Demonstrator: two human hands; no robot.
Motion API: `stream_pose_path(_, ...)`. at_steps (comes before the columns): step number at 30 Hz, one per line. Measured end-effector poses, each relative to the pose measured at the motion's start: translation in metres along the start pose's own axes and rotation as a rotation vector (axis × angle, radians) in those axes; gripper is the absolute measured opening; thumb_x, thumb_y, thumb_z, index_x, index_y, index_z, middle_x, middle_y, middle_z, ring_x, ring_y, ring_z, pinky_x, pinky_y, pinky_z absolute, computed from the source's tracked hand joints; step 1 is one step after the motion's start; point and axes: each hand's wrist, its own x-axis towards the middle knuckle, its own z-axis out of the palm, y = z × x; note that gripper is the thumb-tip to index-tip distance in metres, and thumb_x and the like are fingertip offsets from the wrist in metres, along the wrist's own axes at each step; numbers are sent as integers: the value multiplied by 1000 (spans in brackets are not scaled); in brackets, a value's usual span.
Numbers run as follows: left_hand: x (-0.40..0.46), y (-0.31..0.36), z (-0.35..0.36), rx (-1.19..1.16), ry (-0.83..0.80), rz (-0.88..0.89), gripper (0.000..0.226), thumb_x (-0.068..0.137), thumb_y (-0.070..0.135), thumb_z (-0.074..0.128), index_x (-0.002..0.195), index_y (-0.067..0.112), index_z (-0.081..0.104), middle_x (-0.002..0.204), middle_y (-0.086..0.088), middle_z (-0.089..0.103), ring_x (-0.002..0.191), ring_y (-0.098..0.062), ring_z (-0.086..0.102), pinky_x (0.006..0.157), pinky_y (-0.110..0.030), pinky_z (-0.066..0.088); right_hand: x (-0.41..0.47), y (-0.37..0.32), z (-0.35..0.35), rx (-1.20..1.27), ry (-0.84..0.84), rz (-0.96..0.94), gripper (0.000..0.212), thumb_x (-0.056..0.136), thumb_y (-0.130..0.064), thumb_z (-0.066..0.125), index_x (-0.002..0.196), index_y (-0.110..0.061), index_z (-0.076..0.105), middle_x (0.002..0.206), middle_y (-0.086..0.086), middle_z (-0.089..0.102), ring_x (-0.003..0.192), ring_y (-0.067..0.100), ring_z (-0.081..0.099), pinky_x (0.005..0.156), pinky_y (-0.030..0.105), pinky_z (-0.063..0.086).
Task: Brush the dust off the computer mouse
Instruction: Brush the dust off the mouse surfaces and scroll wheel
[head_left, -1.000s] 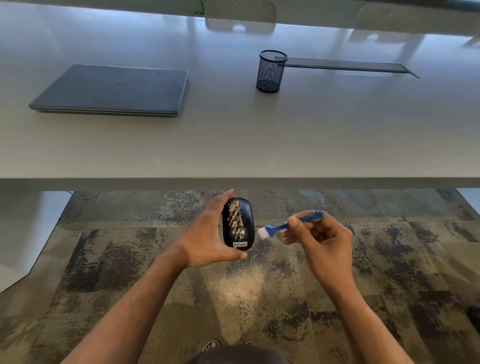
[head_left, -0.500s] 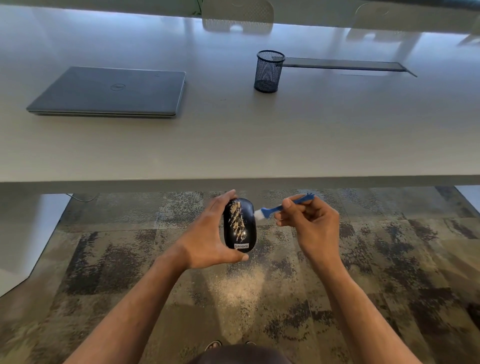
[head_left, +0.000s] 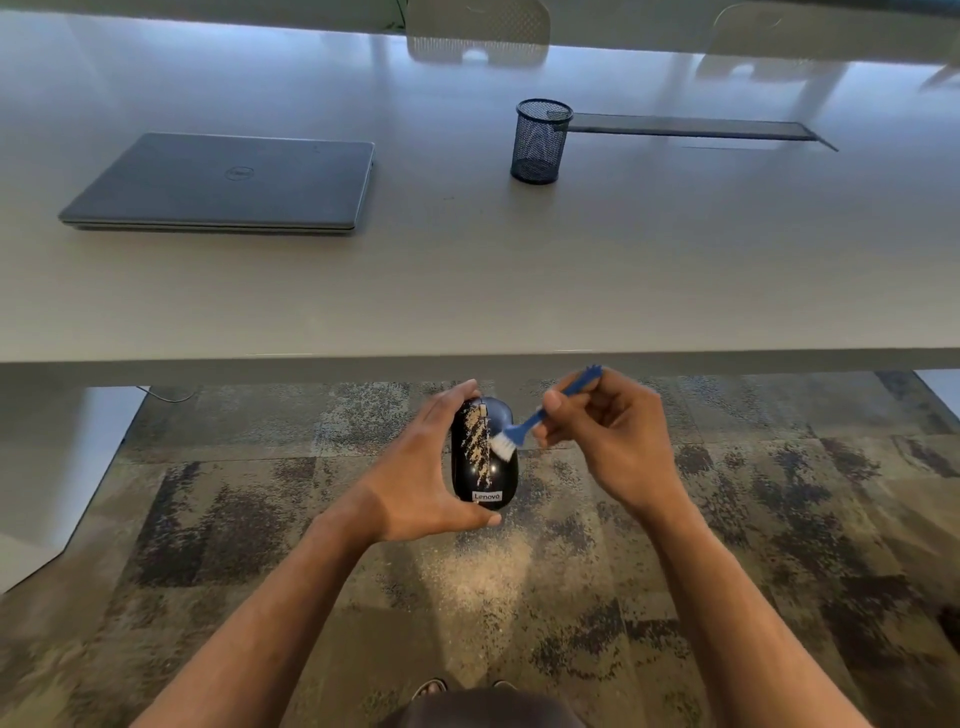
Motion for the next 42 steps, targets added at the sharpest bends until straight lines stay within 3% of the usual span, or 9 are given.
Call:
stream_pose_path(4,-4,2,1,3,-7,-3,125,56,40,90,151,29,10,149,7,28,130,-4,28,110,-30,23,18,-3,-3,-93,39,4,1,93,-10,67,92,-9,67,77,9,74,69,20,73,66,27,60)
stream_pose_path(10,-7,4,1,0,-10,-3,124,57,39,90,151,31,10,150,7,27,130,-5,29,112,-34,25,21,0,-4,2,130,56,3,95,-9,64,93,-7,65,76,8,74,69,25,73,70,38,62)
stream_pose_path(14,-9,4,-1,-7,-14,-7,124,57,38,90,151,29,10,150,6,28,133,-9,31,114,-37,27,5,-3,-10,74,22,73,8,93,-5,63,91,2,63,70,14,71,60,23,69,63,32,60)
stream_pose_path(18,-10,7,0,3,-21,-2,124,57,38,90,151,29,10,150,5,27,134,-10,30,115,-39,27,1,-5,-9,55,-71,80,5,92,-3,63,89,0,63,69,14,70,59,21,69,60,29,59)
stream_pose_path(27,-14,12,5,3,-51,23,122,57,38,90,149,33,11,143,14,29,127,-3,30,107,-25,24,35,5,-1,-88,121,79,6,94,-12,67,95,-6,67,73,8,74,67,24,73,69,40,63)
stream_pose_path(32,-15,9,6,-5,-57,12,124,57,41,90,150,32,8,147,12,27,129,-5,30,109,-28,24,29,5,0,-48,194,104,4,95,-12,66,92,-8,66,71,5,73,67,23,73,67,38,63)
stream_pose_path(37,-15,7,8,-7,-58,1,125,56,42,90,150,31,9,148,11,26,132,-7,30,113,-33,26,23,-7,-1,17,211,130,12,94,-13,68,92,-2,66,70,13,73,61,26,71,58,34,60)
stream_pose_path(42,-14,10,10,-4,-51,17,125,55,43,89,150,35,8,146,13,27,131,-5,30,111,-30,27,25,-6,9,-69,208,169,14,95,-16,68,91,-3,66,69,14,73,63,30,73,63,41,62)
